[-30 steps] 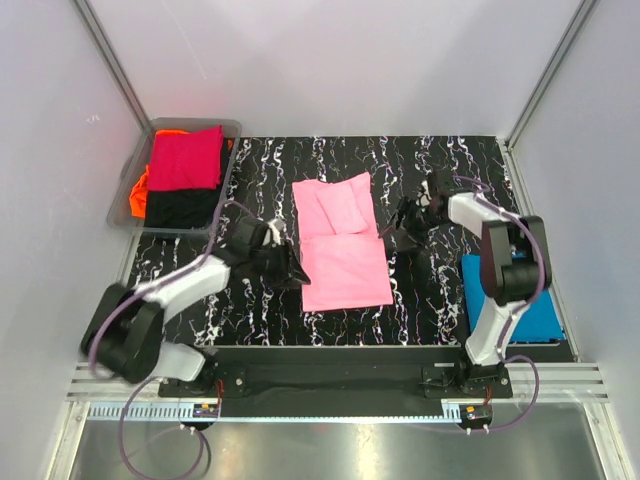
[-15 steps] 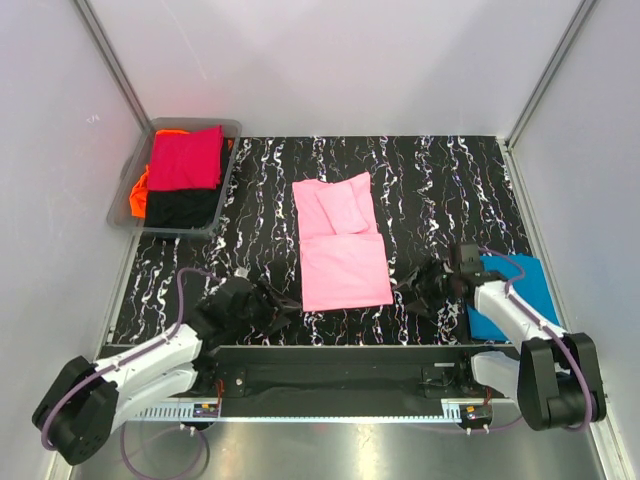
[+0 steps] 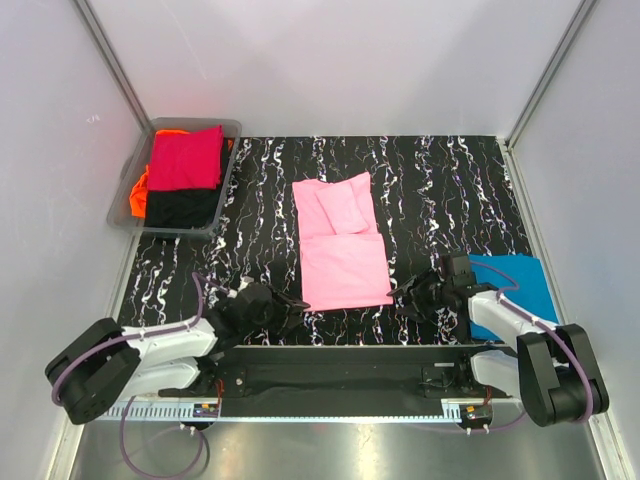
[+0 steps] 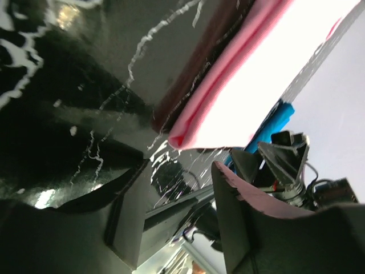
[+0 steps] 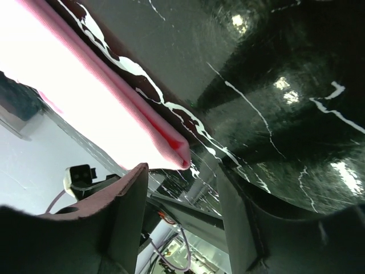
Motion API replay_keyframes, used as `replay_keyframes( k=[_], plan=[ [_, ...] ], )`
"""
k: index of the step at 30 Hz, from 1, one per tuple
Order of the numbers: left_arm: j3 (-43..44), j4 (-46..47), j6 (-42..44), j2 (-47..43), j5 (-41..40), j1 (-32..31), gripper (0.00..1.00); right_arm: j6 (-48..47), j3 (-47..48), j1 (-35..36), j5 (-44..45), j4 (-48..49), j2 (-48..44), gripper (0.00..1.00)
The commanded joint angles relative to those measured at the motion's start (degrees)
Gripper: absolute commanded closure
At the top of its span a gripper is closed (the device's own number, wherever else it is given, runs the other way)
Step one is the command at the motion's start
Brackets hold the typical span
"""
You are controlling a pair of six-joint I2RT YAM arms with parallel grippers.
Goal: Fold and stack the t-shirts
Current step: Fold the tshirt
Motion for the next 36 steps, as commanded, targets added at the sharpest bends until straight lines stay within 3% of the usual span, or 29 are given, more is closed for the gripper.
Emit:
replay_keyframes(
  k=[1, 16, 24, 31, 36],
  plan=[
    [-0.8, 2.2, -5.2, 1.7, -5.6, -0.5, 0.50, 2.8, -1.4, 1.1, 3.7, 3.1, 0.4, 0.42],
    [-1.8, 3.6, -8.8, 5.4, -6.9, -0.5, 0.61, 5.5, -2.3, 3.6, 5.3, 7.7, 5.5, 0.51],
    [-2.0, 6.4, -9.1, 7.7, -7.1, -0.4, 0.75, 6.6, -3.3, 3.8, 6.0, 8.6, 5.5, 0.57],
    [-2.7, 11.0, -8.3, 9.6, -6.6, -0.3, 1.00, 5.6, -4.0, 3.8, 5.8, 8.6, 5.8, 0.75],
    [-2.5, 9.5, -7.3, 8.0, -5.6, -0.4, 1.00, 4.2, -4.6, 3.8, 4.4, 8.2, 5.2, 0.96]
  ],
)
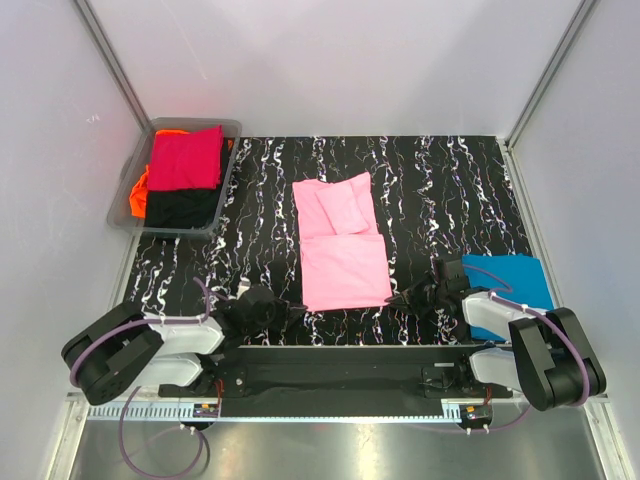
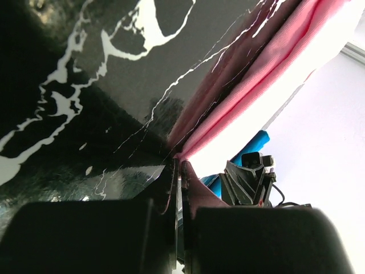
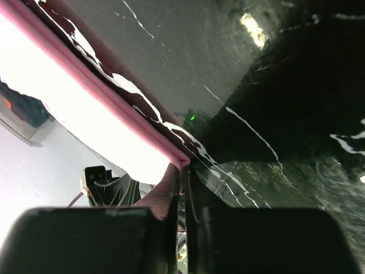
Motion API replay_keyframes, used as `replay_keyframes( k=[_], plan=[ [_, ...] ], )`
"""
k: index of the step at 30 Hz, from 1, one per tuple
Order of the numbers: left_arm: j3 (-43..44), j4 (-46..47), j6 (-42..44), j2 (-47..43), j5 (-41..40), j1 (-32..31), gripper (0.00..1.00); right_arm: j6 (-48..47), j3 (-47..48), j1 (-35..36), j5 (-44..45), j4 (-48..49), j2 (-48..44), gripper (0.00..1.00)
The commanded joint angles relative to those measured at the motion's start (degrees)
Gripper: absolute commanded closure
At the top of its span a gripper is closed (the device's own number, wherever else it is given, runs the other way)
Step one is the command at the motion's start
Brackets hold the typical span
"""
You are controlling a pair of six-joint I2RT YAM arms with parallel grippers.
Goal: Fold and stack the t-shirts
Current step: Fold the tshirt
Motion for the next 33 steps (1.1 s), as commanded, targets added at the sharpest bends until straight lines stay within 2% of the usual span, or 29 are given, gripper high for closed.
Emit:
replay_keyframes(
  k=[1, 8, 12, 16, 26, 29, 33],
  plan=[
    [-0.7, -1.9, 1.9, -1.4, -1.3, -0.1, 1.00, -2.5, -1.6, 0.4, 2.1, -3.2, -0.1, 0.99],
    [-0.3, -18.0, 4.8, -15.7, 0.3, -0.3, 1.00, -3.0, -1.3, 1.4, 1.5, -14.3, -10.1, 1.00],
    [-1.9, -27.0, 3.8, -28.1, -0.4, -2.1, 1.00, -1.9, -1.0, 4.5, 2.7, -21.7, -20.0, 1.00],
    [-1.2, -33.1, 3.2, -34.9, -0.8, -5.1, 1.00, 1.7, -1.0, 8.8, 3.4, -26.7, -25.8, 1.00],
    [3.8, -45.7, -2.9, -42.3, -5.6, -17.6, 1.00, 10.3, 3.7, 23.9, 8.8, -35.9, -32.9, 1.00],
    [5.6, -48.3, -3.1, -43.6, -7.4, -19.2, 1.00, 11.9, 6.0, 28.1, 10.8, -36.8, -32.3, 1.00],
    [9.9, -50.7, -0.1, -42.3, -9.0, -19.3, 1.00, 11.2, 9.3, 29.0, 12.3, -37.8, -30.3, 1.00]
  ],
)
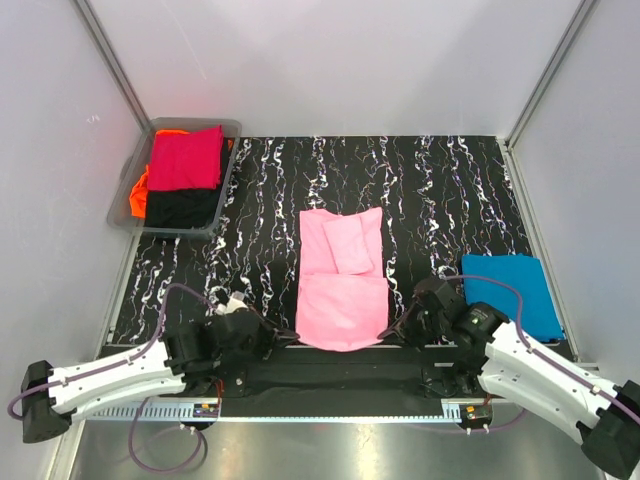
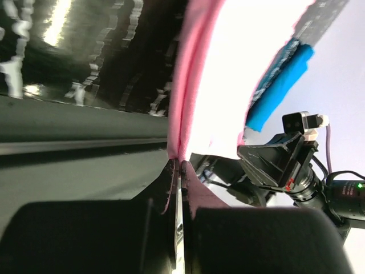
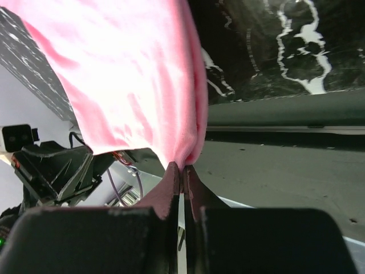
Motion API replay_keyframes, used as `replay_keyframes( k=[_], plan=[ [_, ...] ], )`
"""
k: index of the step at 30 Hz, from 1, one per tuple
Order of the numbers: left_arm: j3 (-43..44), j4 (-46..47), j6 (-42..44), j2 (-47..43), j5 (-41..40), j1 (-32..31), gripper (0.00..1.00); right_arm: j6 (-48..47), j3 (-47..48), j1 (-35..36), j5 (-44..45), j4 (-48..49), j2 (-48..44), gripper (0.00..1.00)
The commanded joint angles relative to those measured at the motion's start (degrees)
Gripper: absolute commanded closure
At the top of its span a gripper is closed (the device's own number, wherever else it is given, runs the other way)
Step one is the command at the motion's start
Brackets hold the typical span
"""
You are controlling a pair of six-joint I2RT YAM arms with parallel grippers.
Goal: Fold and stack the t-shirts
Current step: Fold the tshirt
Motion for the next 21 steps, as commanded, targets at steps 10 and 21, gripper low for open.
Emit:
replay_keyframes(
  k=[10, 21],
  plan=[
    [21.7, -1.0, 24.8, 12.0, -4.8, 13.9, 1.00, -12.6, 21.8, -7.9, 2.1, -4.1, 15.1, 1.00],
    [35.2, 10.0, 38.9, 33.2, 12.0, 37.4, 1.00, -28.2, 41.4, -22.8, -9.6, -4.3, 36.6, 1.00]
  ],
)
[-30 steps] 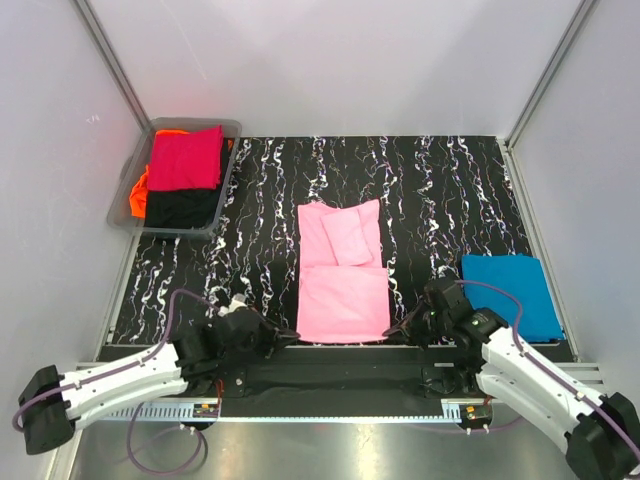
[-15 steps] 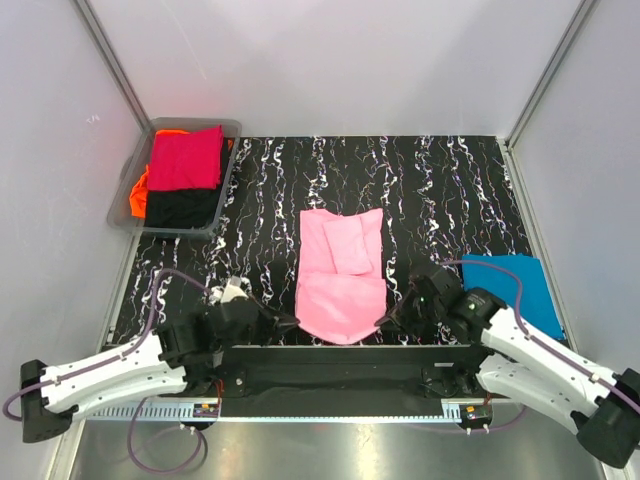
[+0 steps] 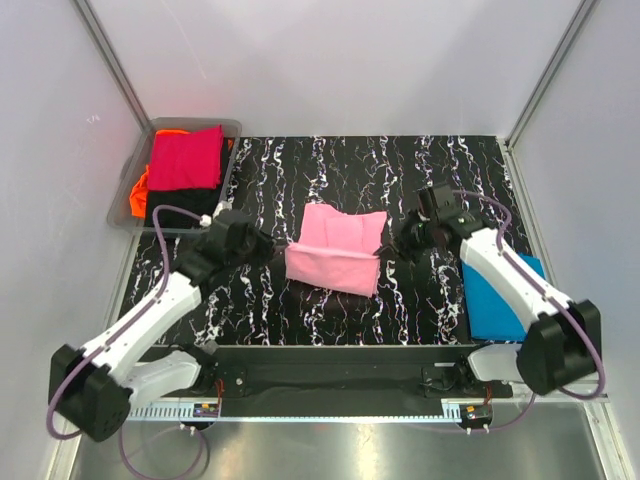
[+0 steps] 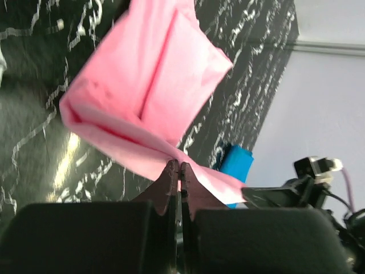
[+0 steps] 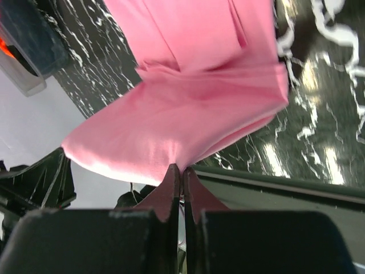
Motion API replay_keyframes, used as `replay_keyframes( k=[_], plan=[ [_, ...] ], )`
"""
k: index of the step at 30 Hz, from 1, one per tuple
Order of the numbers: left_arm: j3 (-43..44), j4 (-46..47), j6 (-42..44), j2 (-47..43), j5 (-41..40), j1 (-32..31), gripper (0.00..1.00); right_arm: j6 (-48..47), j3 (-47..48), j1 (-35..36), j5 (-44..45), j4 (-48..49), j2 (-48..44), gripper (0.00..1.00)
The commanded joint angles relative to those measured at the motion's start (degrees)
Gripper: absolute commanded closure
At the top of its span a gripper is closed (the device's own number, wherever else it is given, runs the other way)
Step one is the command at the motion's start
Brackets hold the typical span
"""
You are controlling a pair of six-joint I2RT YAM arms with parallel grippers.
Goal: Fold and stack the t-shirts
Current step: Fold the tshirt
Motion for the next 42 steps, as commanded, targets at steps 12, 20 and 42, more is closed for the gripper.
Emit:
replay_keyframes(
  k=[12, 20, 42],
  plan=[
    [16.8, 12.8, 10.6, 23.5, 14.3, 9.9, 1.00, -12.9, 17.0, -10.7, -12.0, -0.7, 18.6, 1.00],
    [24.5, 14.0, 12.3, 35.5, 18.3, 12.6, 1.00, -15.2, 22.4, -14.2, -15.3, -0.5, 26.6, 1.00],
    [40.8, 17.0, 12.7, 56.1, 23.6, 15.8, 1.00, -17.3, 36.3, -17.7, -18.9, -0.7, 43.7, 0.96]
  ],
)
